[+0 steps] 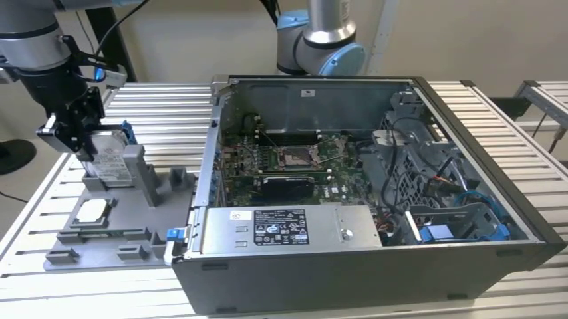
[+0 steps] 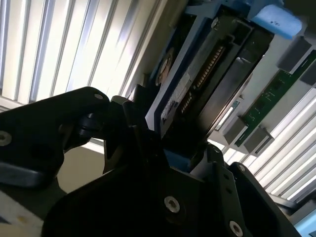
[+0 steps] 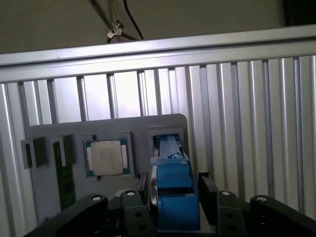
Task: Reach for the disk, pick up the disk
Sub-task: 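Pick up the disk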
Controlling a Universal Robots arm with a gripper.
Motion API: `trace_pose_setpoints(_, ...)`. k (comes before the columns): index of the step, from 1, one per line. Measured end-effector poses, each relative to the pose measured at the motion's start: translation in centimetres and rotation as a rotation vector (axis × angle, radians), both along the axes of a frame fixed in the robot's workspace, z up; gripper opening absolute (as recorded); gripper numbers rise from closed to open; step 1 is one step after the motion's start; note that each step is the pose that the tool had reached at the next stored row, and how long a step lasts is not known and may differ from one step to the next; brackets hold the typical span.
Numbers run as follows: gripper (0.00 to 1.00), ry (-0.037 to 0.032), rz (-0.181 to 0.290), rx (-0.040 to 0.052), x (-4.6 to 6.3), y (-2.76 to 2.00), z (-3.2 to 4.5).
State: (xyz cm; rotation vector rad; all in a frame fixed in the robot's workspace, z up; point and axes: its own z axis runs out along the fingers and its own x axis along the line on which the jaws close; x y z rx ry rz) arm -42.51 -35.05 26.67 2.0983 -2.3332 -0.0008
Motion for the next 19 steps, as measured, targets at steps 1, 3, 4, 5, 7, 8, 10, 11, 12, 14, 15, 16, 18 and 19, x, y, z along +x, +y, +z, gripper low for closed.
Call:
trace_pose_setpoints(1, 1.00, 0.0000, 0.000, 0.0000, 0.00, 0.00, -0.15)
trace_pose_setpoints(3, 1.00, 0.0003, 0.000, -0.0001, 0.00, 0.00, -0.22)
trace_pose_setpoints(4, 1.00, 0.0001, 0.000, 0.0000, 0.00, 0.00, -0.26)
trace_pose_setpoints(5, 1.00, 0.0000, 0.000, 0.0000, 0.00, 0.00, -0.29)
trace_pose_setpoints(7, 1.00, 0.0001, 0.000, 0.0000, 0.00, 0.00, -0.29)
trace_pose_setpoints(8, 1.00, 0.0000, 0.000, 0.0000, 0.00, 0.00, -0.30)
trace_pose_setpoints(10, 1.00, 0.0001, 0.000, 0.0000, 0.00, 0.00, -0.30)
trace_pose_setpoints(11, 1.00, 0.0000, 0.000, 0.0000, 0.00, 0.00, -0.30)
trace_pose_setpoints(12, 1.00, 0.0001, 0.000, 0.0000, 0.00, 0.00, -0.30)
trace_pose_setpoints(14, 1.00, 0.0000, 0.000, 0.0000, 0.00, 0.00, -0.31)
trace_pose_setpoints(15, 1.00, 0.0000, 0.000, 0.0000, 0.00, 0.00, -0.31)
trace_pose_setpoints(16, 1.00, 0.0000, 0.000, 0.0000, 0.00, 0.00, -0.31)
trace_pose_setpoints(18, 1.00, 0.0000, 0.000, 0.0000, 0.00, 0.00, -0.31)
trace_pose_setpoints(19, 1.00, 0.0000, 0.000, 0.0000, 0.00, 0.00, -0.31)
